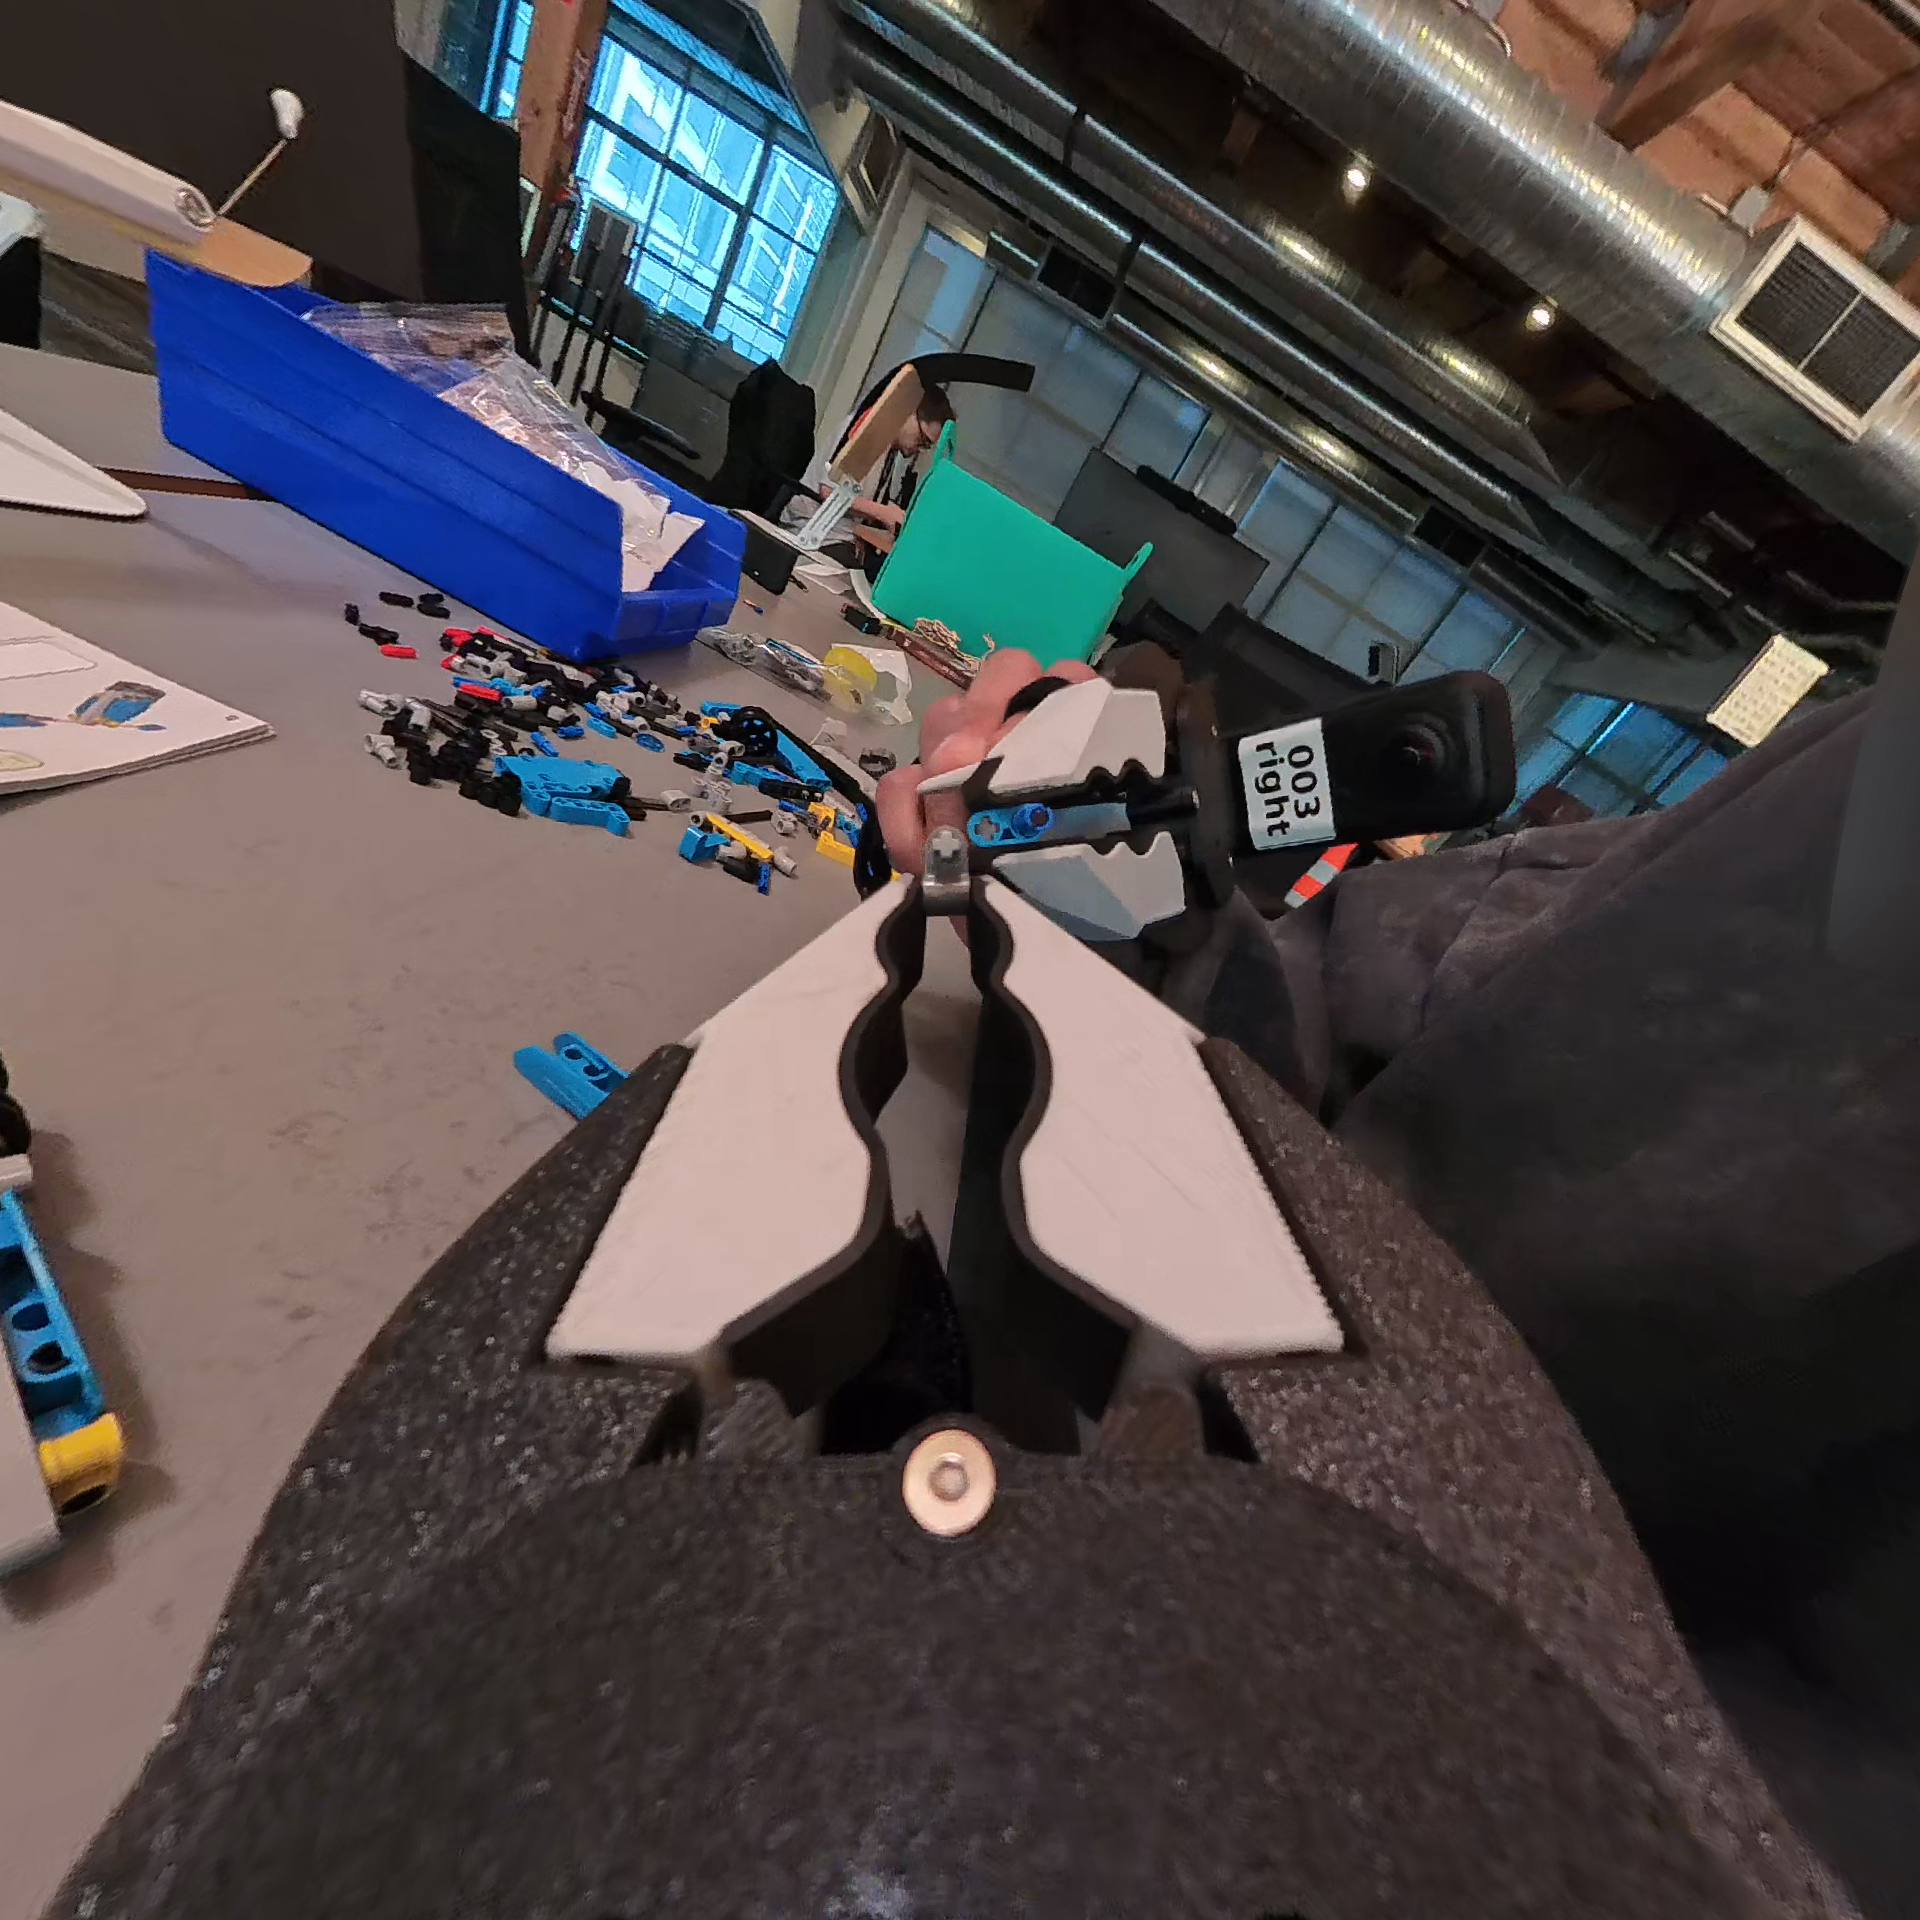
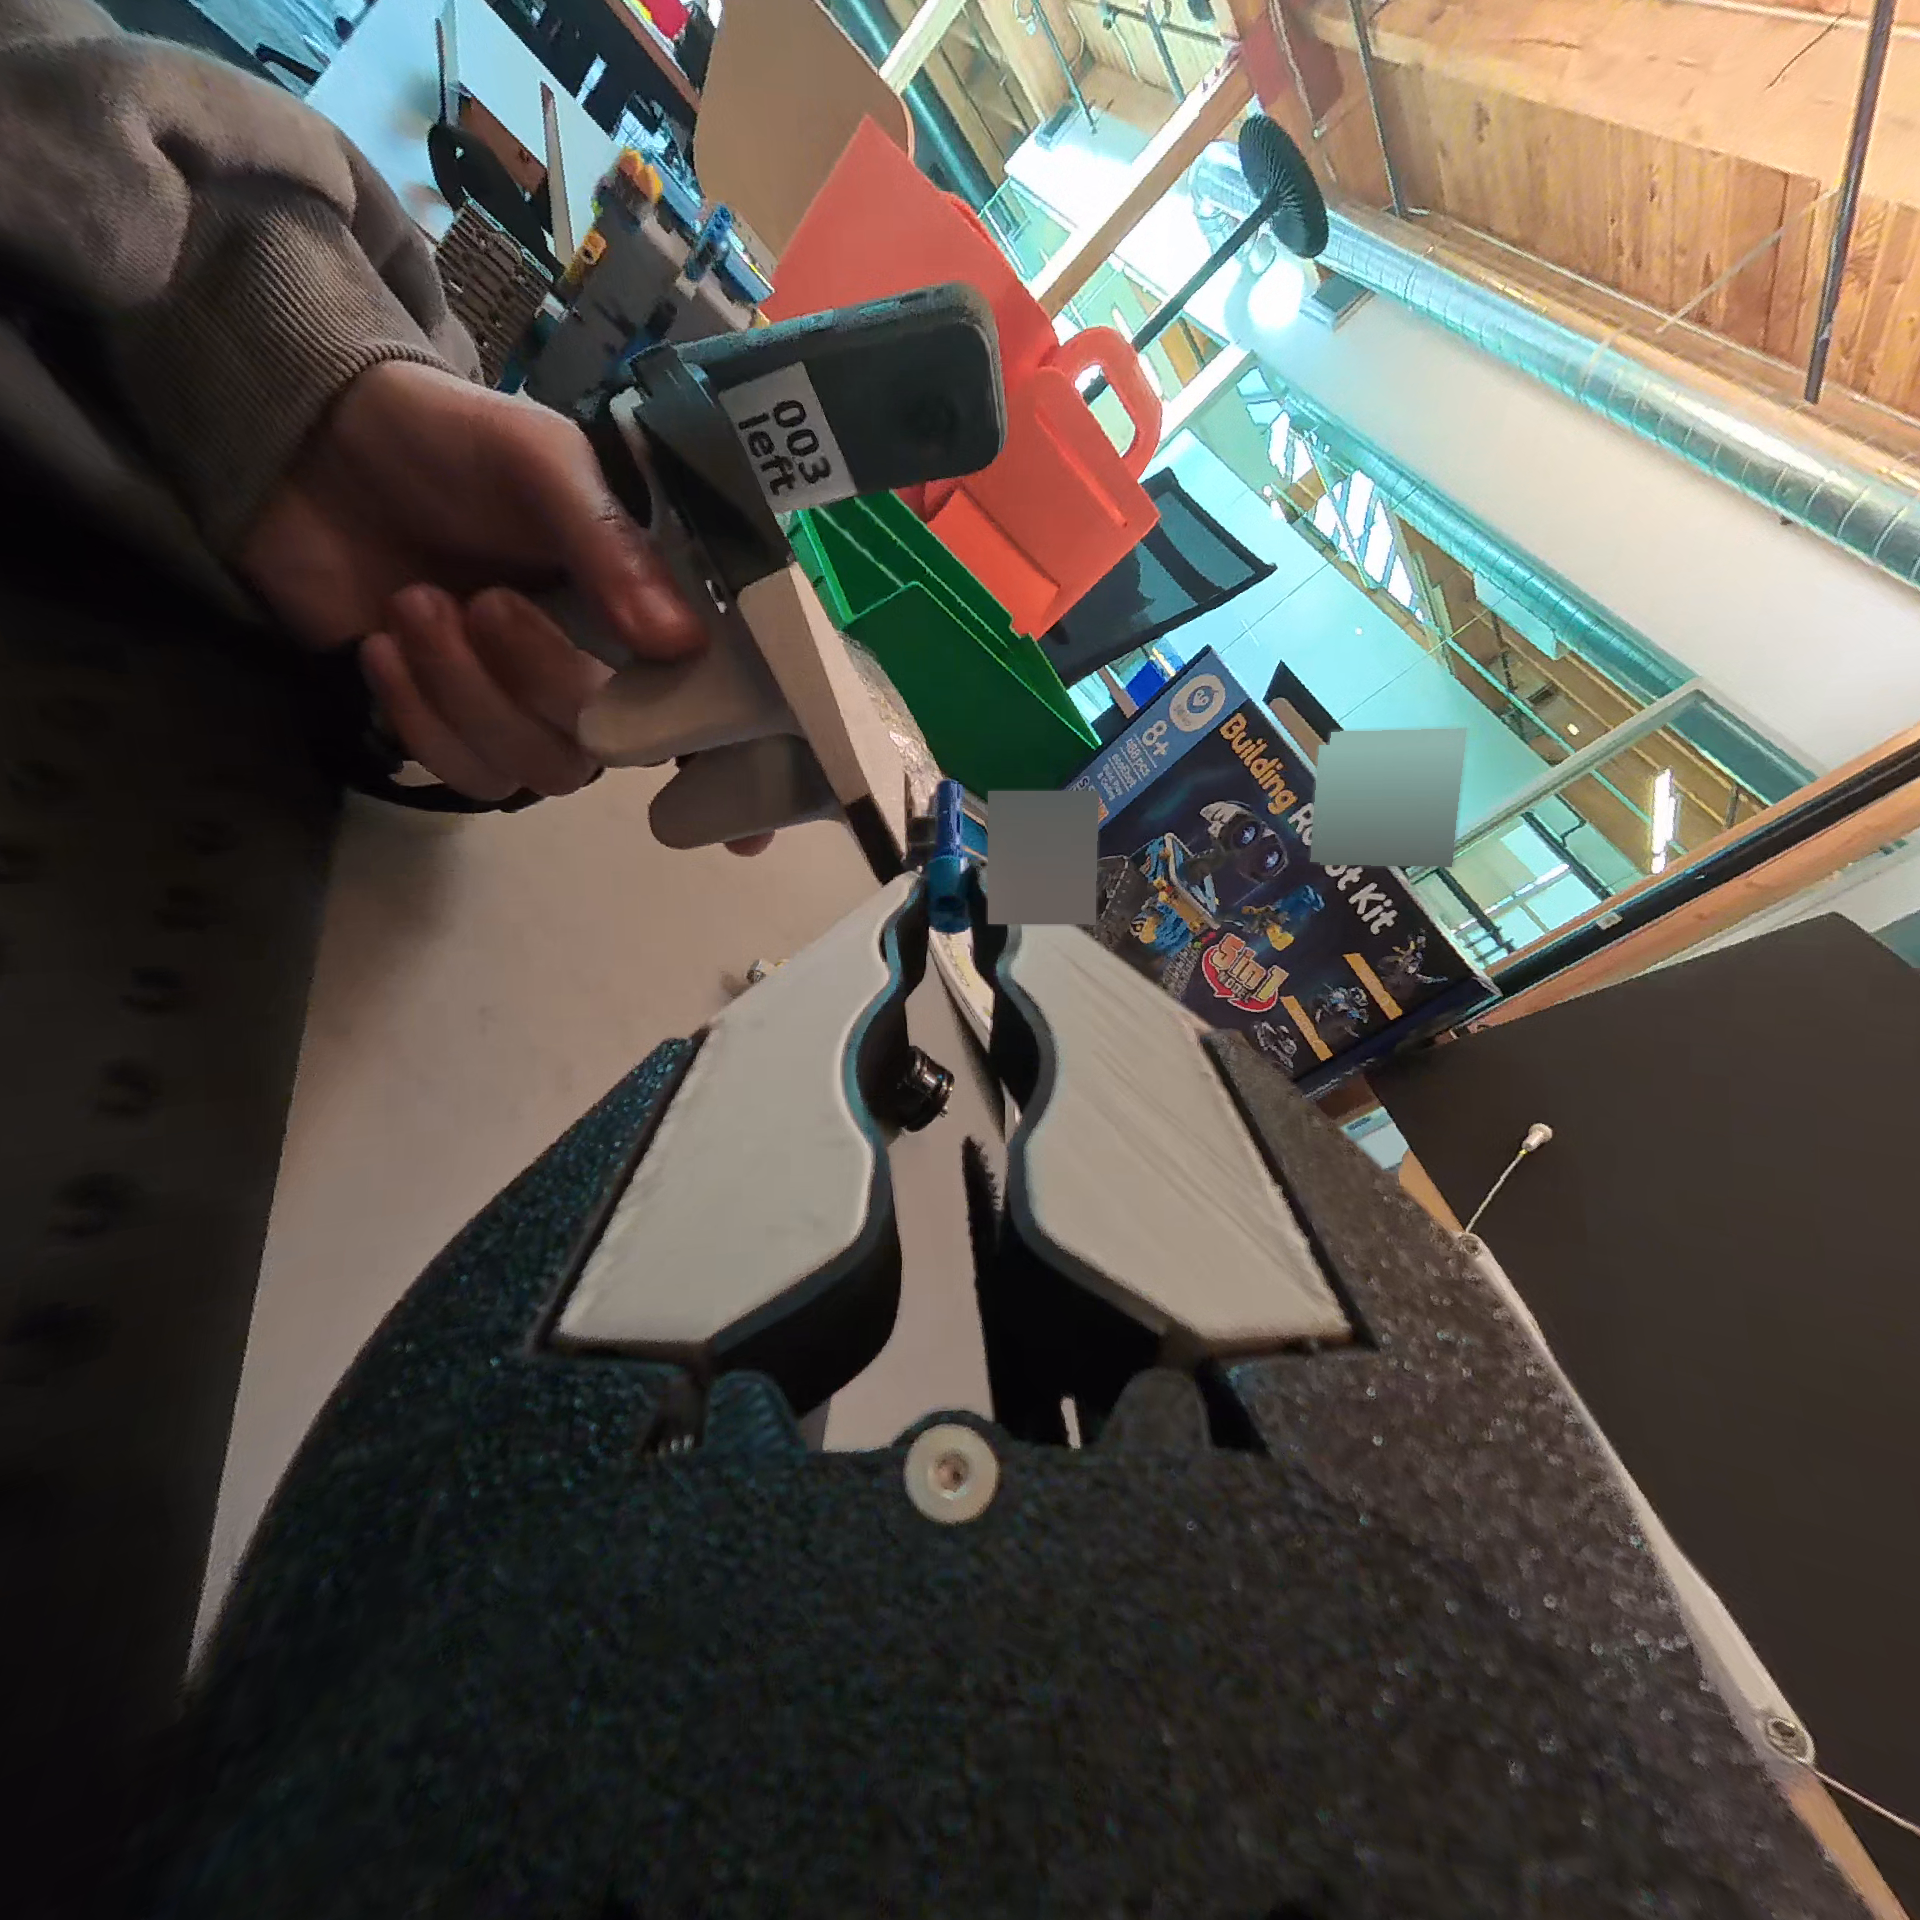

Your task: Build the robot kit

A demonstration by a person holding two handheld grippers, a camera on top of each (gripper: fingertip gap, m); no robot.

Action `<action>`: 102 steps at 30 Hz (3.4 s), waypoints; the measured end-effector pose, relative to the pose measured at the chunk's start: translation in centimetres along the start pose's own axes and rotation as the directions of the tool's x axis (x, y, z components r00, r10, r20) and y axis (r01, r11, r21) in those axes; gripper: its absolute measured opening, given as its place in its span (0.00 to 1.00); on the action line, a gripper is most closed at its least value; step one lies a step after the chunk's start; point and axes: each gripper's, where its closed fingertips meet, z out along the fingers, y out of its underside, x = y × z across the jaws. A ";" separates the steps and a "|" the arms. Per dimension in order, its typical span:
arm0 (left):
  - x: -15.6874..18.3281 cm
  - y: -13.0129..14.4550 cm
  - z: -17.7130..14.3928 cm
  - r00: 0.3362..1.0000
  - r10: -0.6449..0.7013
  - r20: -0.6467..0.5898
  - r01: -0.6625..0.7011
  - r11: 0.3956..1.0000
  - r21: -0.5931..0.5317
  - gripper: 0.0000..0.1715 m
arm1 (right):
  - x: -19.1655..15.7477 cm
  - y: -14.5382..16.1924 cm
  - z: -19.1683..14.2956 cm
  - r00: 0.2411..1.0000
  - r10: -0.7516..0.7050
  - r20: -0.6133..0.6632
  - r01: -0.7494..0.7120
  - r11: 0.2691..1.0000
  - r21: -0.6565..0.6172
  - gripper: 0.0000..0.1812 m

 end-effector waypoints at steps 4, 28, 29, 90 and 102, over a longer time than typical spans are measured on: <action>0.1 0.1 0.0 0.999 0.048 0.022 -0.047 0.999 -0.013 0.04 | -0.1 0.8 -0.1 0.995 -0.085 -0.053 0.084 0.996 -0.027 0.04; -4.4 6.5 -1.2 0.928 0.310 0.206 -0.193 0.874 -0.446 0.04 | -8.6 9.7 -5.2 0.677 0.600 0.426 -0.348 0.771 -0.533 0.18; -4.4 6.4 -1.2 0.928 0.310 0.206 -0.193 0.875 -0.444 0.04 | -8.9 9.9 -5.3 0.673 0.603 0.429 -0.338 0.766 -0.546 0.18; -4.9 6.7 -0.9 0.881 0.397 0.258 -0.234 0.838 -0.493 0.15 | -7.5 11.9 -4.3 0.640 0.710 0.295 -0.277 0.571 -0.773 0.10; -1.6 4.1 -0.5 0.869 0.476 0.134 -0.410 0.845 -0.343 0.15 | -4.9 2.6 -1.4 0.136 0.856 0.498 -0.752 0.416 -0.511 0.02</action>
